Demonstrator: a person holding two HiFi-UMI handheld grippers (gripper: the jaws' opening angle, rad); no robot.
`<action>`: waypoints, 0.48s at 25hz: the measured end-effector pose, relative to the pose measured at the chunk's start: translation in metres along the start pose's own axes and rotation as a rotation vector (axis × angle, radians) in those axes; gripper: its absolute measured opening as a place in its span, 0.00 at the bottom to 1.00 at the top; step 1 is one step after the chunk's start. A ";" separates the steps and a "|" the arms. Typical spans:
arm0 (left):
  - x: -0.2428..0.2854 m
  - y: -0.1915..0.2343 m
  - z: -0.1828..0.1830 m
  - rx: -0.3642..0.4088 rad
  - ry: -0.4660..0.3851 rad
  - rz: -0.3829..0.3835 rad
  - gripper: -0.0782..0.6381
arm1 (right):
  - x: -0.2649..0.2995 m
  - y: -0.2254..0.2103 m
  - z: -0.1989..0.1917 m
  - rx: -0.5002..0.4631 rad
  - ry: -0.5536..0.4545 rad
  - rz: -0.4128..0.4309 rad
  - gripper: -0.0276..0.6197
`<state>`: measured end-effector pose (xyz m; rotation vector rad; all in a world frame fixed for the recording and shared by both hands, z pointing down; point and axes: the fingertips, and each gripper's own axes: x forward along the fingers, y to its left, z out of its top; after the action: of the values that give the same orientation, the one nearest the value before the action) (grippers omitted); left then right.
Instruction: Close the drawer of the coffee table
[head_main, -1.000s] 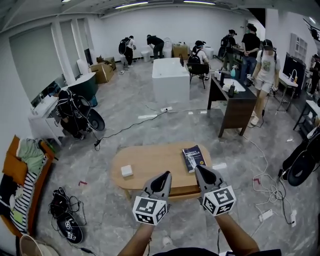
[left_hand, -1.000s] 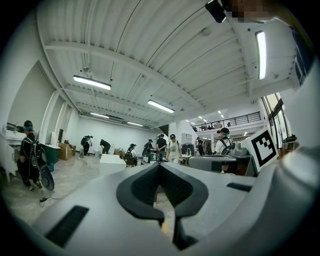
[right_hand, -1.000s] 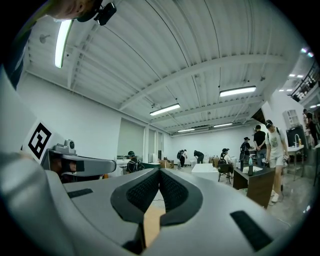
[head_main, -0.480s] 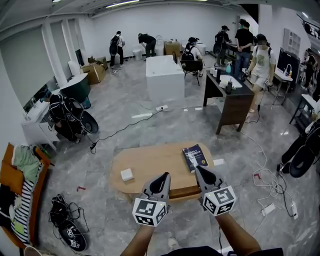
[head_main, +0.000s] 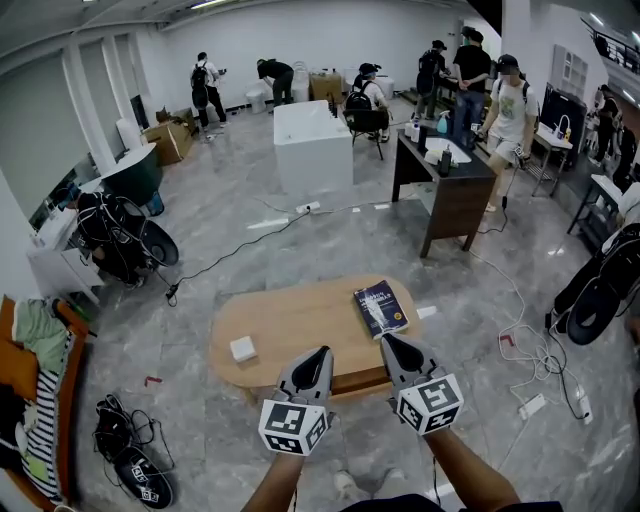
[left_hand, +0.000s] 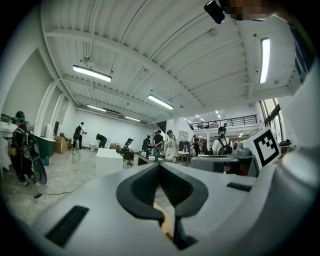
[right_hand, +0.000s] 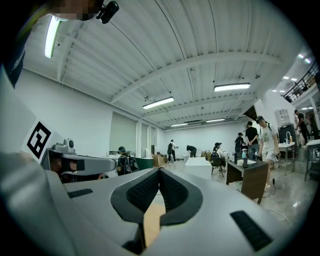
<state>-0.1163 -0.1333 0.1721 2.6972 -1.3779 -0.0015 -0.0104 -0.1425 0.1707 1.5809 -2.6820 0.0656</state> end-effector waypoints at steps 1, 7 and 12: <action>0.001 0.000 -0.004 -0.003 0.007 0.000 0.11 | 0.000 -0.001 -0.003 0.002 0.003 -0.002 0.06; 0.012 -0.004 -0.028 -0.021 0.052 0.006 0.11 | 0.000 -0.017 -0.023 0.022 0.029 -0.015 0.06; 0.030 -0.009 -0.050 -0.012 0.086 -0.010 0.11 | 0.004 -0.030 -0.044 0.039 0.063 -0.020 0.06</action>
<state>-0.0887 -0.1470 0.2220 2.6610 -1.3358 0.1036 0.0144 -0.1581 0.2157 1.5884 -2.6322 0.1655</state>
